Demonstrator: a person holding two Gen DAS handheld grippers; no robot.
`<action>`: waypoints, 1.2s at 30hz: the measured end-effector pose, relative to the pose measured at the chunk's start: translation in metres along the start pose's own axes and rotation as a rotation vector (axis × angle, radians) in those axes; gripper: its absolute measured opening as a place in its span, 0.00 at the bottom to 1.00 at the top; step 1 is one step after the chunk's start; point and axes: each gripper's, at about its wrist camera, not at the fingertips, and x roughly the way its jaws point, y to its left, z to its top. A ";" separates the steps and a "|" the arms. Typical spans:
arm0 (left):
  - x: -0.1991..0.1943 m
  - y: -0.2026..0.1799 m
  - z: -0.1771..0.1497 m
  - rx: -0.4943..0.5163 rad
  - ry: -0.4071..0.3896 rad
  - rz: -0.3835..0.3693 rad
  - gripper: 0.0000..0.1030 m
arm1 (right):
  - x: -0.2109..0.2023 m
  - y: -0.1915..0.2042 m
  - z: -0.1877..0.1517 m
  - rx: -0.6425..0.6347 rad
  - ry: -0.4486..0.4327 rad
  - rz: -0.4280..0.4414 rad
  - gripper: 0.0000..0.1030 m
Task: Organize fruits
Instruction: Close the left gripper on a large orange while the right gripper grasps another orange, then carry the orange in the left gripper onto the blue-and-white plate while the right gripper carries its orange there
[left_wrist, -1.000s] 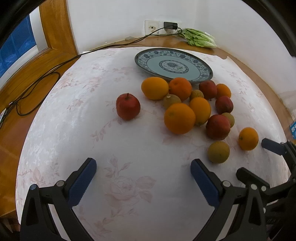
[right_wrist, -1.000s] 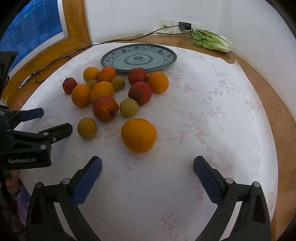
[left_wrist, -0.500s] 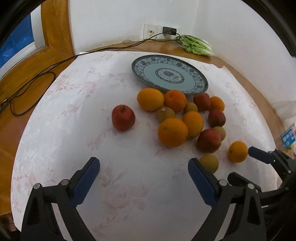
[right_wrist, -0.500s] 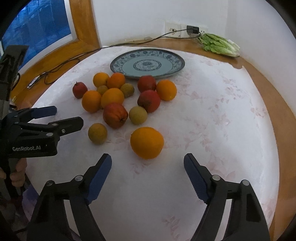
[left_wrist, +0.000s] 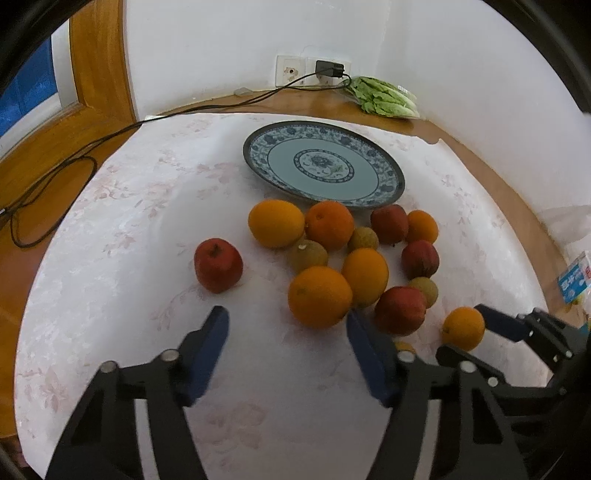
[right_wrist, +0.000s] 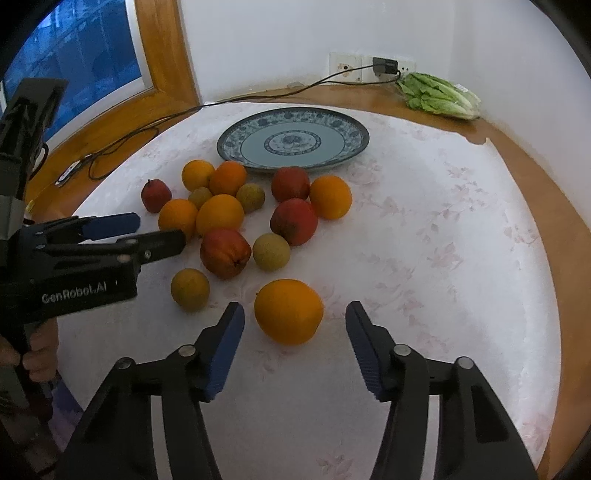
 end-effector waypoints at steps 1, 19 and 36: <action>0.001 0.000 0.001 0.001 0.004 -0.008 0.64 | 0.001 -0.001 0.000 0.003 0.002 0.003 0.55; 0.004 -0.007 0.006 0.005 -0.020 -0.066 0.40 | 0.003 -0.008 0.003 0.049 -0.011 0.033 0.41; -0.013 -0.005 0.006 0.002 -0.046 -0.072 0.37 | -0.002 -0.009 0.003 0.058 -0.022 0.074 0.36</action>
